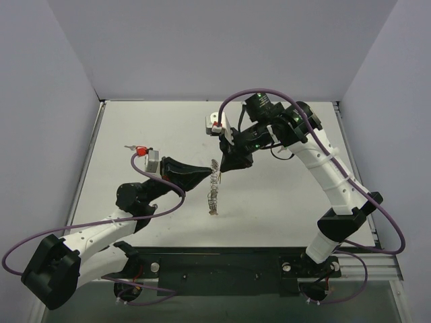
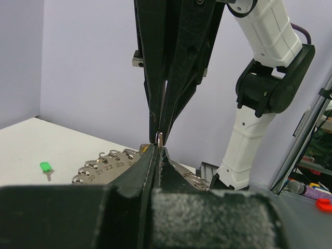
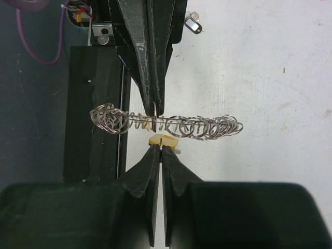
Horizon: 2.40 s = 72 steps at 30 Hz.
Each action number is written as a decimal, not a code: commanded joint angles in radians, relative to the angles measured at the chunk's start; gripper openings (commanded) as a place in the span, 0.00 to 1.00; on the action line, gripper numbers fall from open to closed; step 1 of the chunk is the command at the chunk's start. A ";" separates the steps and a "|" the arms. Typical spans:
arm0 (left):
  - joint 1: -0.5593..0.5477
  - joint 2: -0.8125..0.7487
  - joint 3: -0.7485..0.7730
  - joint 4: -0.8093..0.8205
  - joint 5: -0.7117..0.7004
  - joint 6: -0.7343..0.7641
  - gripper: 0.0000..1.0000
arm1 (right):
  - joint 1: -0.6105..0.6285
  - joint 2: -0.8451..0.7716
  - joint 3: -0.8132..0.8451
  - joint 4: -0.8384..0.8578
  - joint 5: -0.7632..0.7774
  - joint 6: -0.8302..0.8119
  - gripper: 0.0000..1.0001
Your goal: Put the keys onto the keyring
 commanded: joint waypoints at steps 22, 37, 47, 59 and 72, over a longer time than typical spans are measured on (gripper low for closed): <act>-0.004 -0.014 0.001 0.087 -0.021 0.012 0.00 | 0.021 -0.034 0.028 -0.019 -0.059 -0.004 0.00; -0.004 -0.008 -0.005 0.113 -0.011 -0.011 0.00 | 0.024 -0.023 0.035 -0.015 -0.033 -0.002 0.00; -0.004 -0.002 -0.003 0.125 -0.008 -0.018 0.00 | 0.025 -0.018 0.032 -0.009 -0.031 0.004 0.00; -0.005 0.009 -0.003 0.145 0.000 -0.032 0.00 | 0.027 -0.017 0.029 0.004 -0.018 0.015 0.00; -0.005 0.006 -0.005 0.145 0.002 -0.029 0.00 | 0.024 -0.017 0.026 0.005 0.002 0.016 0.00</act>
